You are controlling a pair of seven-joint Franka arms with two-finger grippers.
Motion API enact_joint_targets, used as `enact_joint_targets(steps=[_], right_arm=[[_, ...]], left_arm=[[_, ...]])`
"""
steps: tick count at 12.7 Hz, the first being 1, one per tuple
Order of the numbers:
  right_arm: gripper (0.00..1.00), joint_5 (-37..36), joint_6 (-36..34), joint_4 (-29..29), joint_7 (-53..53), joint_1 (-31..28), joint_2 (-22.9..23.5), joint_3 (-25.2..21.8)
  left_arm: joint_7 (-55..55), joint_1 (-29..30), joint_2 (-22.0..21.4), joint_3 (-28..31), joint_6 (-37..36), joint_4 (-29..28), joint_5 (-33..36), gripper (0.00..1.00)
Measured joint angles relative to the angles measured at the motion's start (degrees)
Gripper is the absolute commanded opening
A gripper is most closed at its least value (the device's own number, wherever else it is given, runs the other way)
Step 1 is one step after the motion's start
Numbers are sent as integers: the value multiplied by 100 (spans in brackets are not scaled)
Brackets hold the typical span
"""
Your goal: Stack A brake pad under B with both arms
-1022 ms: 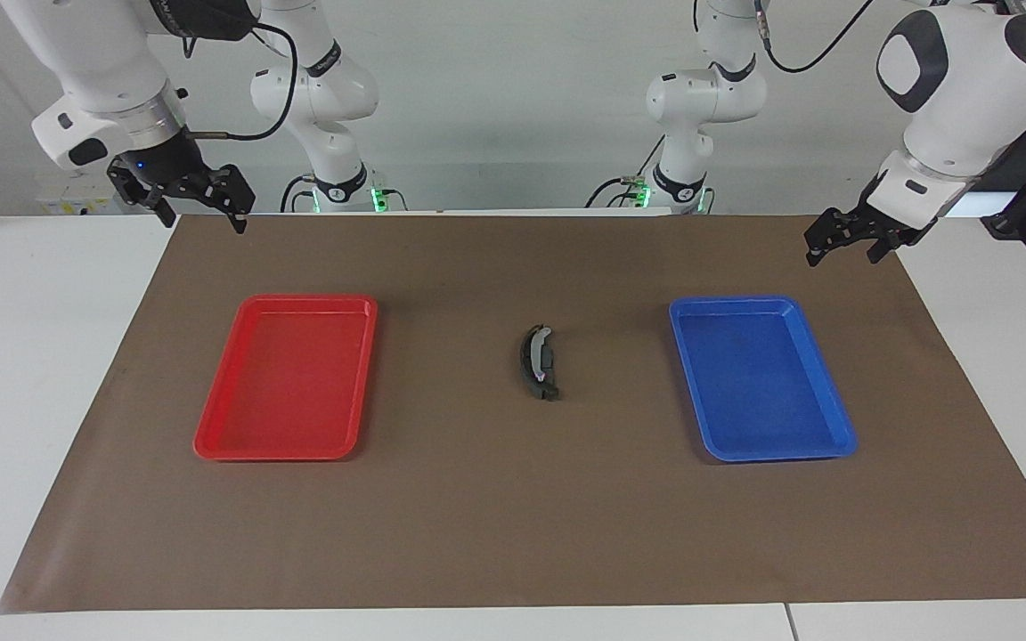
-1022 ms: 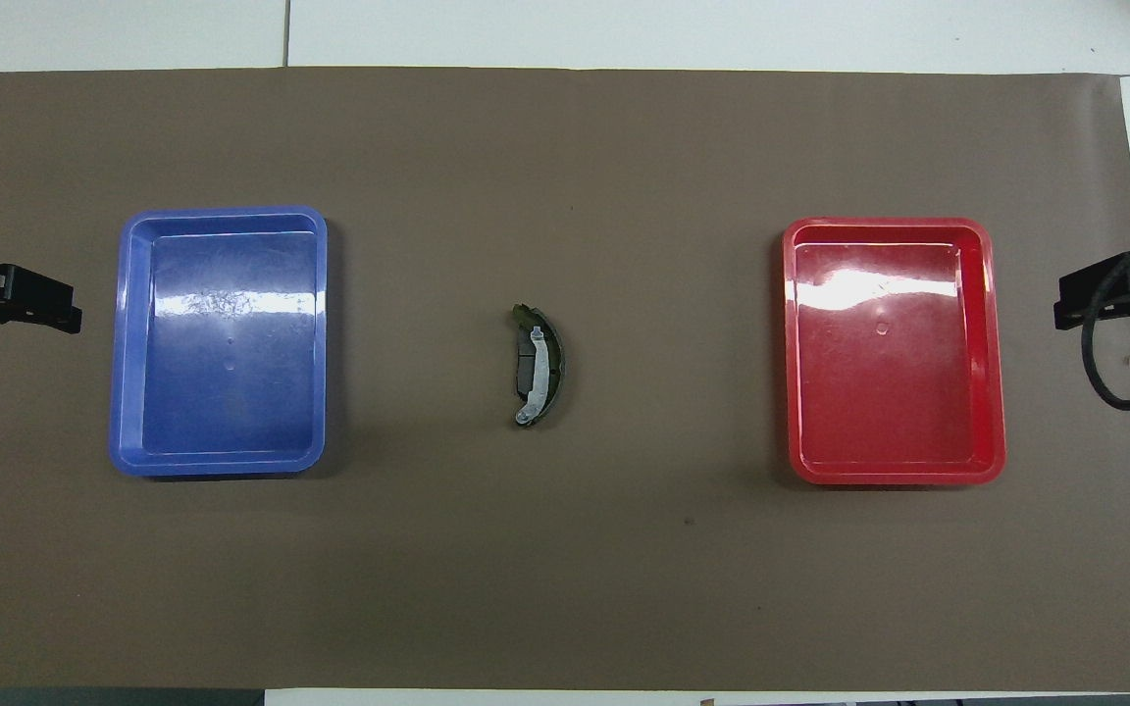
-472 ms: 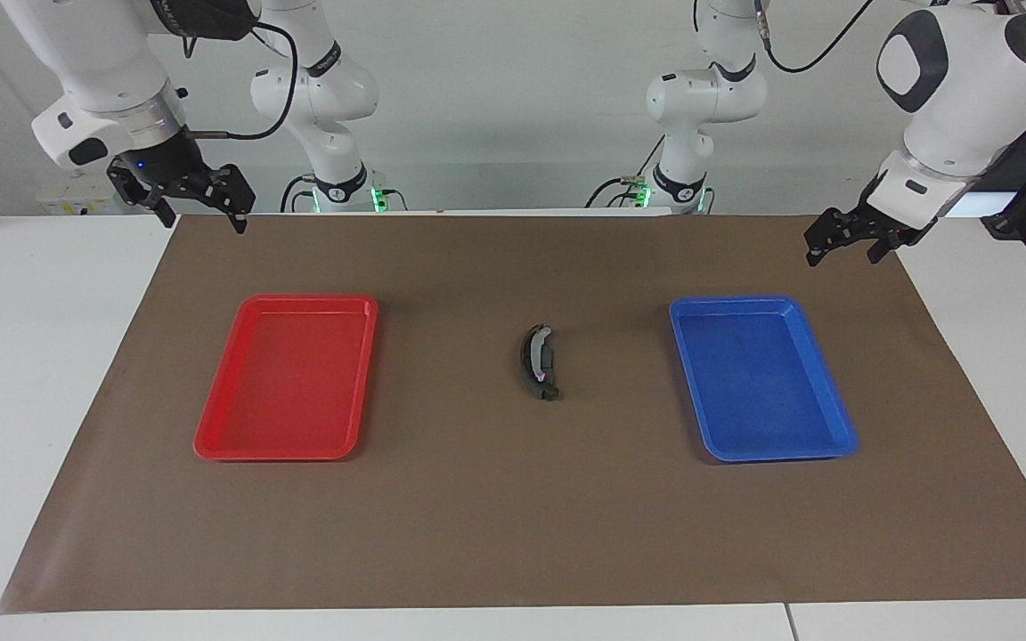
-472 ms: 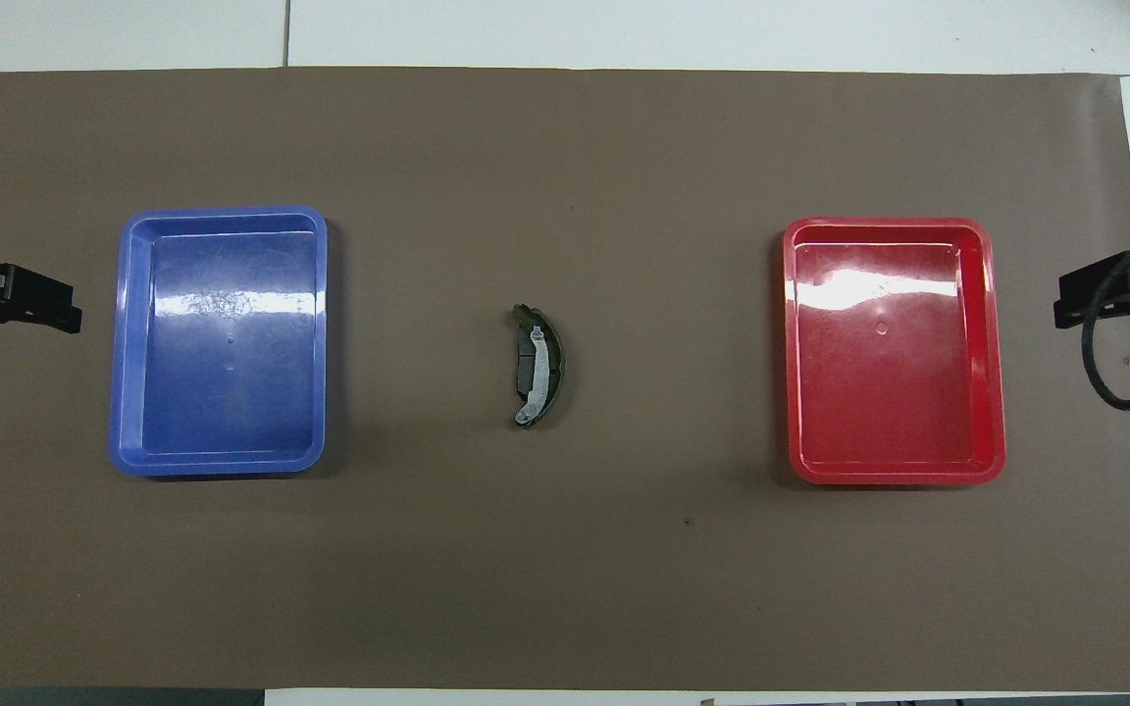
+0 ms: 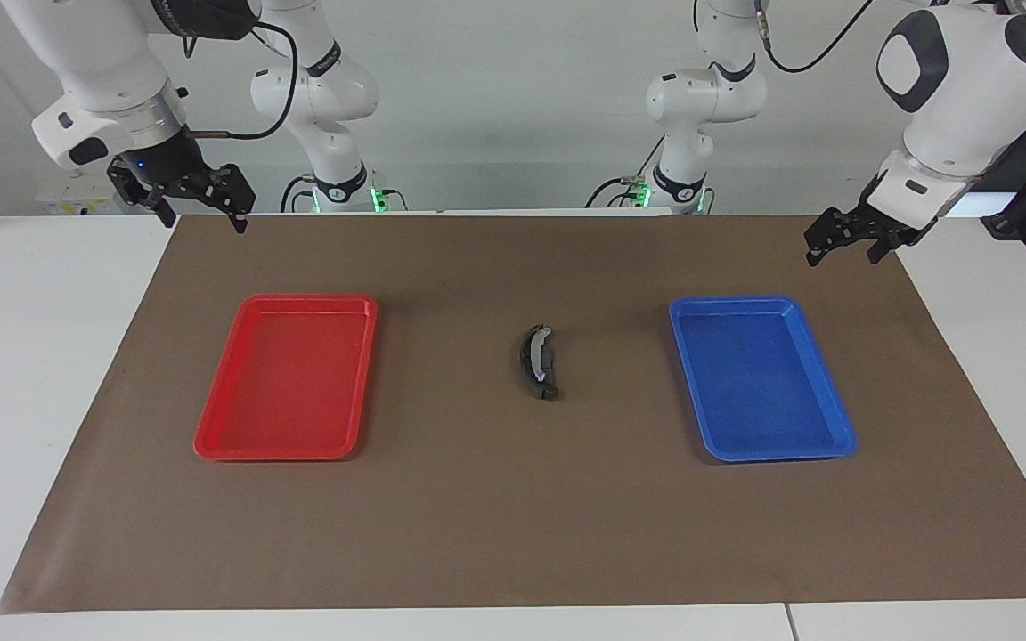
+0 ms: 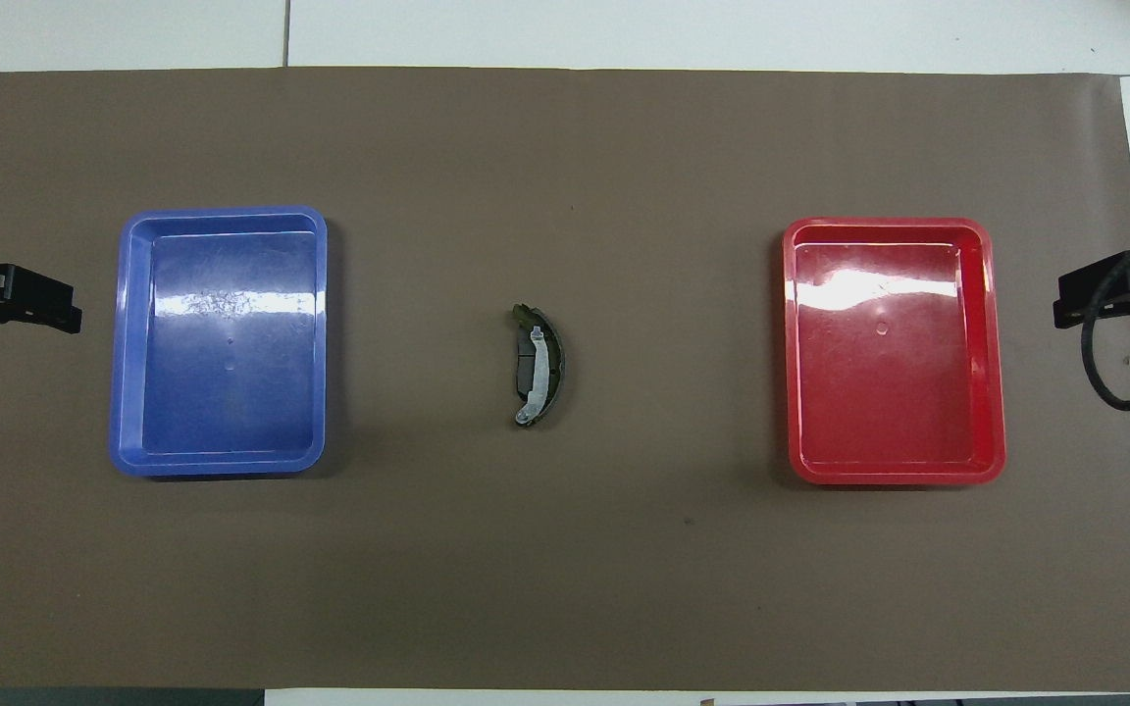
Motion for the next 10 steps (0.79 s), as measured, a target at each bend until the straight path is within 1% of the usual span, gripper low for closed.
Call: enact_joint_targets(steps=[10], right_arm=[[99, 89, 0, -1, -4, 2, 0, 1]], left_arm=[[0, 0, 0, 0, 0, 0, 0, 100]])
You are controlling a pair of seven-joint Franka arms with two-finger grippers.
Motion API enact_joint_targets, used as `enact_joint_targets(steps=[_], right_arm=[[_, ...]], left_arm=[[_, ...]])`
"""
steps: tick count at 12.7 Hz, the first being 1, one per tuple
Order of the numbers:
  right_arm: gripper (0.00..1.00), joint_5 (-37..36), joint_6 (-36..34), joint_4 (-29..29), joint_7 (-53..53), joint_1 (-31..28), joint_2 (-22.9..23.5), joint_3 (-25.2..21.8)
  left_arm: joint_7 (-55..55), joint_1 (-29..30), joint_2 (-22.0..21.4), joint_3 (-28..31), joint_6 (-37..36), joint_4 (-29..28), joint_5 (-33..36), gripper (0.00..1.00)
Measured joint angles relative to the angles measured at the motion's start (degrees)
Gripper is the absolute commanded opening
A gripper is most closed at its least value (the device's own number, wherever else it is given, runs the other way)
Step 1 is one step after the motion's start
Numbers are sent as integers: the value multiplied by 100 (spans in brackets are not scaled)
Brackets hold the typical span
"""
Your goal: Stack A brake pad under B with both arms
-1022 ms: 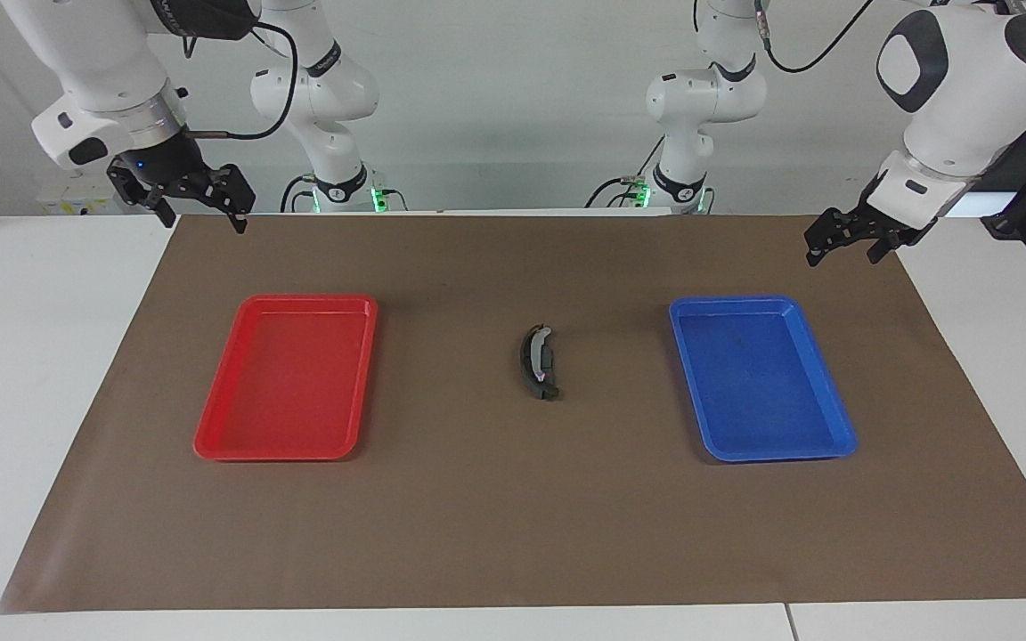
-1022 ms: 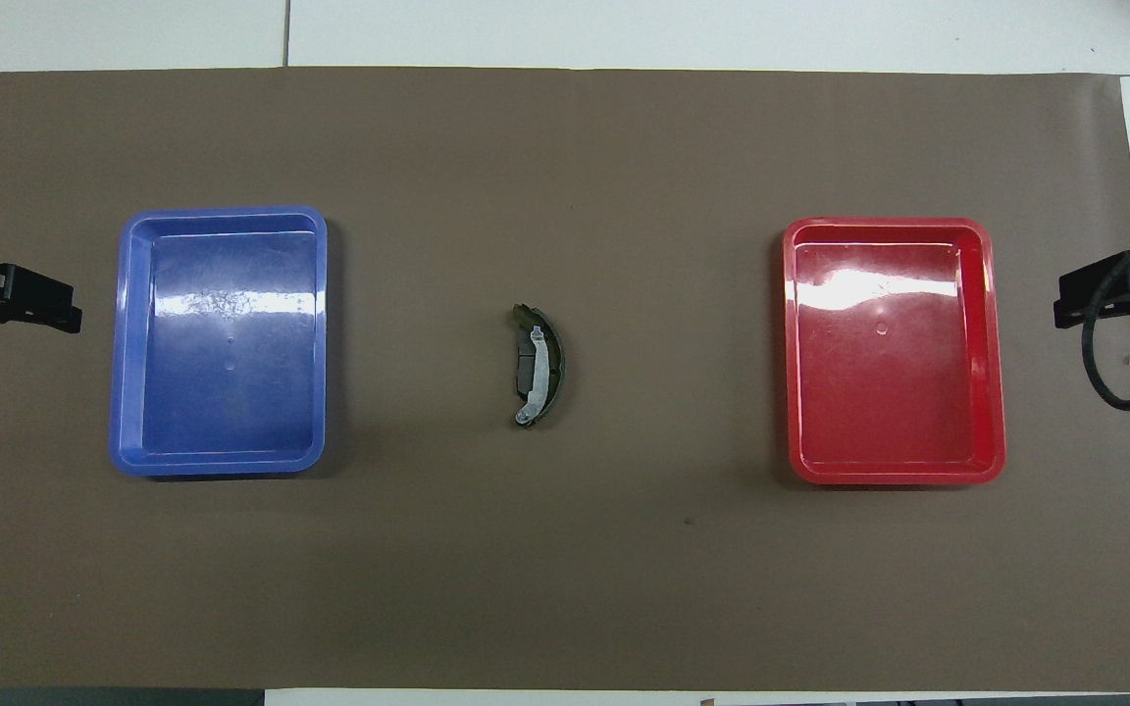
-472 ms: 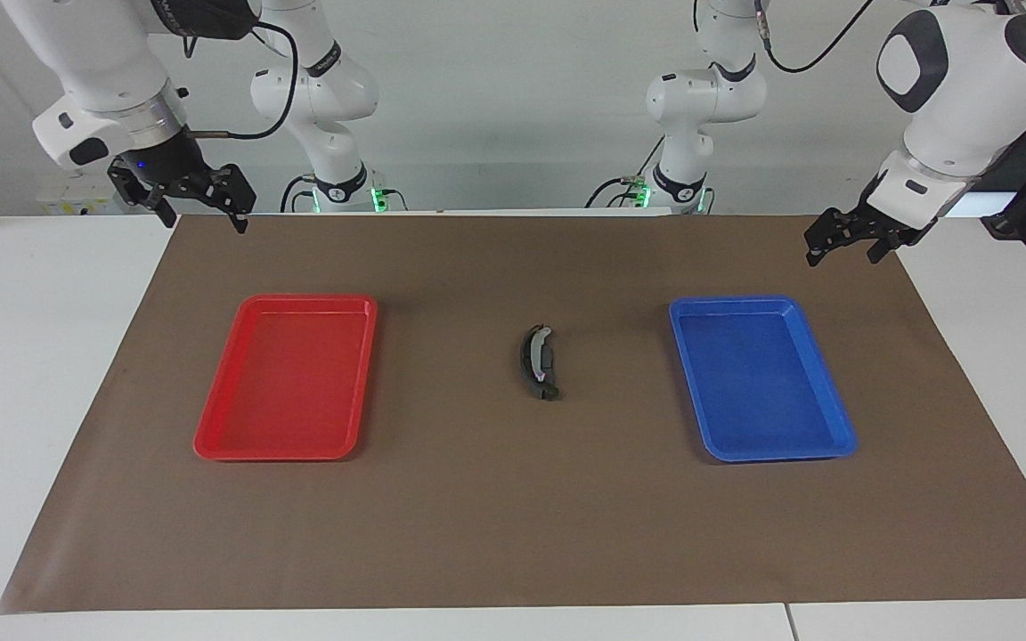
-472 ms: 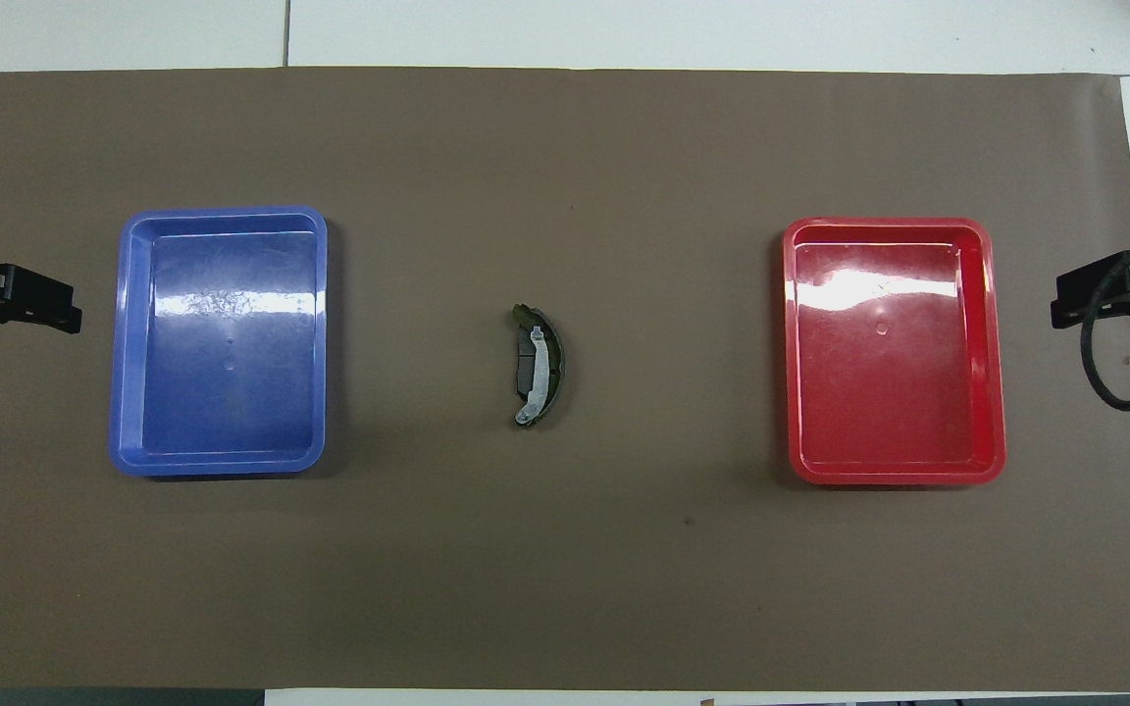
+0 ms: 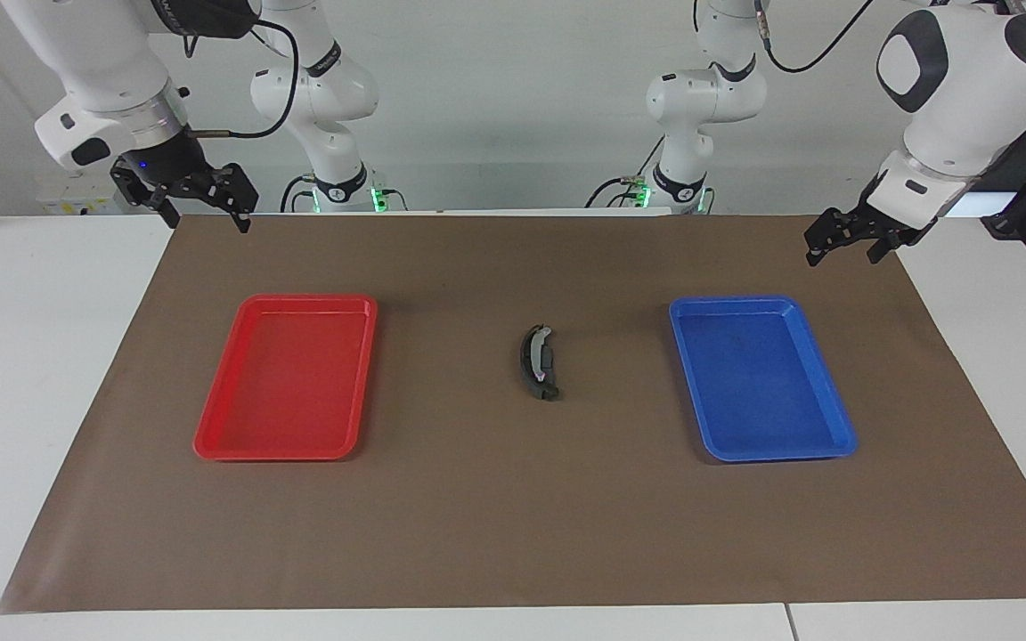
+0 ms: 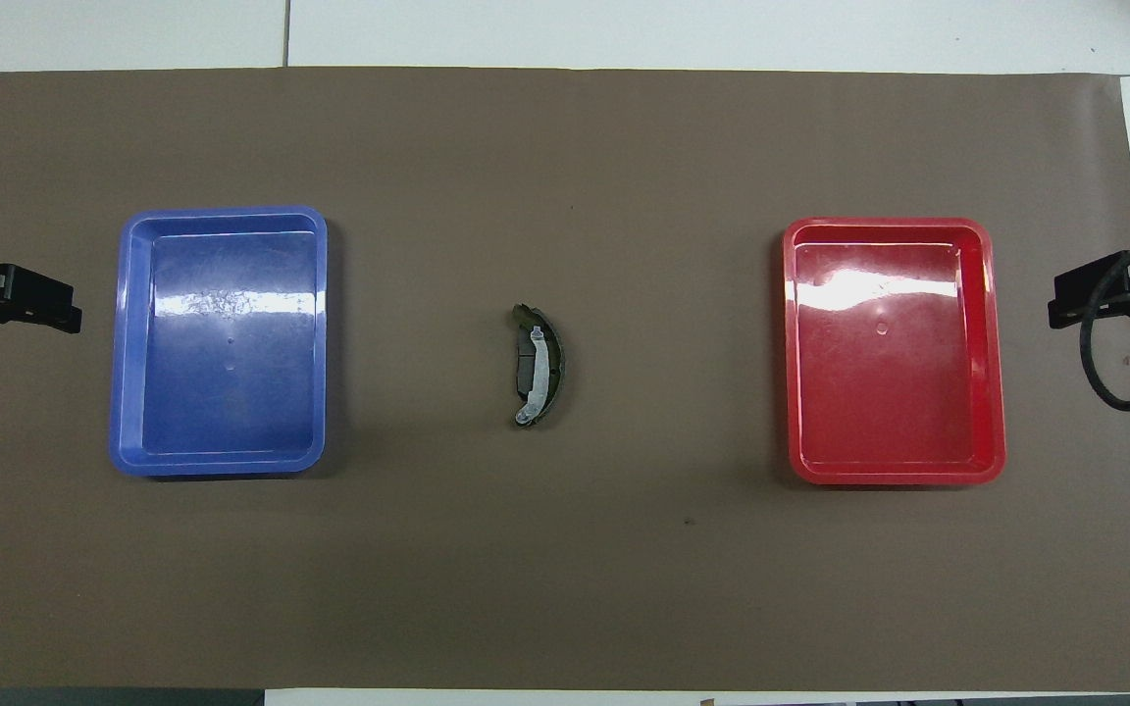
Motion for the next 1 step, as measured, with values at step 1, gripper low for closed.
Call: enact_joint_targets(steps=[1], right_arm=[[99, 0, 0, 0, 0, 0, 0, 0]], left_arm=[[0, 0, 0, 0, 0, 0, 0, 100]])
